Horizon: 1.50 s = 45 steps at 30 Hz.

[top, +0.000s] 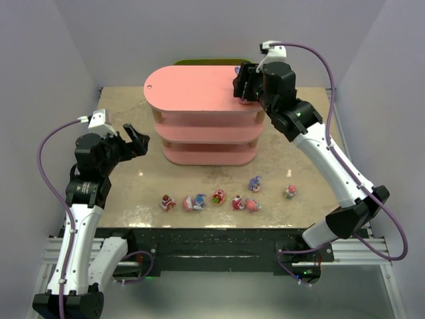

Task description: Place and organize the plastic toys onto the shelf

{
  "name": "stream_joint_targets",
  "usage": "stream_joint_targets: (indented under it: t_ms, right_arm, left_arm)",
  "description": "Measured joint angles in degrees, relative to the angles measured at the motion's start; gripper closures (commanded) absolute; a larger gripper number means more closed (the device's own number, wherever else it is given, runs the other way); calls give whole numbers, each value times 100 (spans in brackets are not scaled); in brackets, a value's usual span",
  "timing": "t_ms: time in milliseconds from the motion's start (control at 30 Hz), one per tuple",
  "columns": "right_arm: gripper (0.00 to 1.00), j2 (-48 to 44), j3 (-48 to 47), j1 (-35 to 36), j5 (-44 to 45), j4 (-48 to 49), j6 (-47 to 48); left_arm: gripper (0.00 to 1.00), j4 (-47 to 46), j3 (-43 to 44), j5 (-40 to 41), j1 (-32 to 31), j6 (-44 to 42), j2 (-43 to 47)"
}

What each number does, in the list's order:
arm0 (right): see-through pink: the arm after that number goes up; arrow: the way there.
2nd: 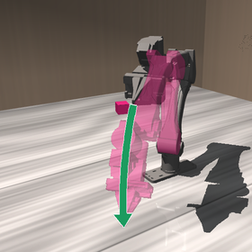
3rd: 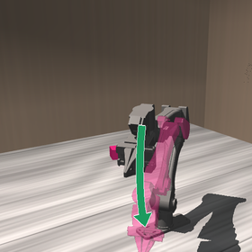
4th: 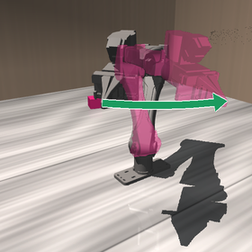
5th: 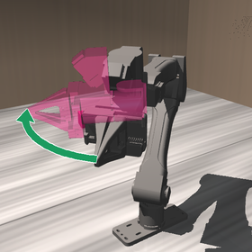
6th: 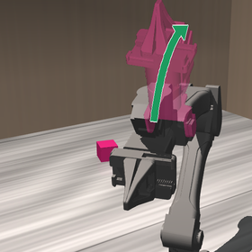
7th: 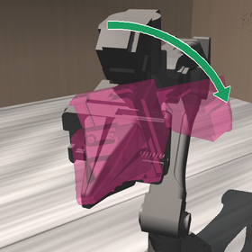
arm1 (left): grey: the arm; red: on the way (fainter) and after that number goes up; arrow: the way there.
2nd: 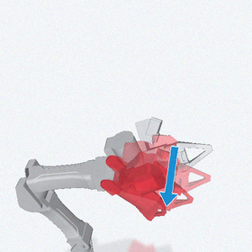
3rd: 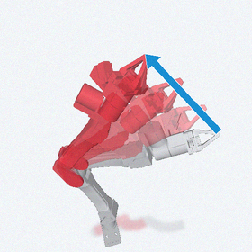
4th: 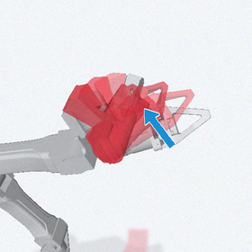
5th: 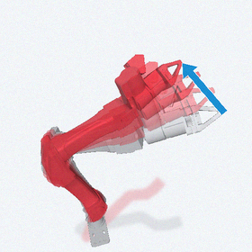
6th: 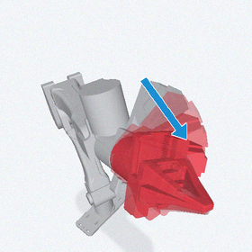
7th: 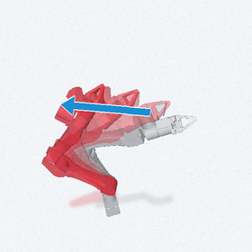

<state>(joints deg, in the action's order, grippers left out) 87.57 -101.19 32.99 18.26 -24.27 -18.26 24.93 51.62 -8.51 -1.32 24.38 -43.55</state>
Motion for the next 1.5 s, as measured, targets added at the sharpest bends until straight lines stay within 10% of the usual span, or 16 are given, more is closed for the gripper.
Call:
stream_joint_targets:
  t_ms: [967, 1500]
  right_arm:
    - [24, -1276, 546, 0, -94, -122, 208]
    - [21, -3770, 3845, 0, 376, -920, -380]
  left_arm:
    - [0, 94, 0, -4, 0, -17, 46]
    - [1, 131, -2, -841, 0, -251, 382]
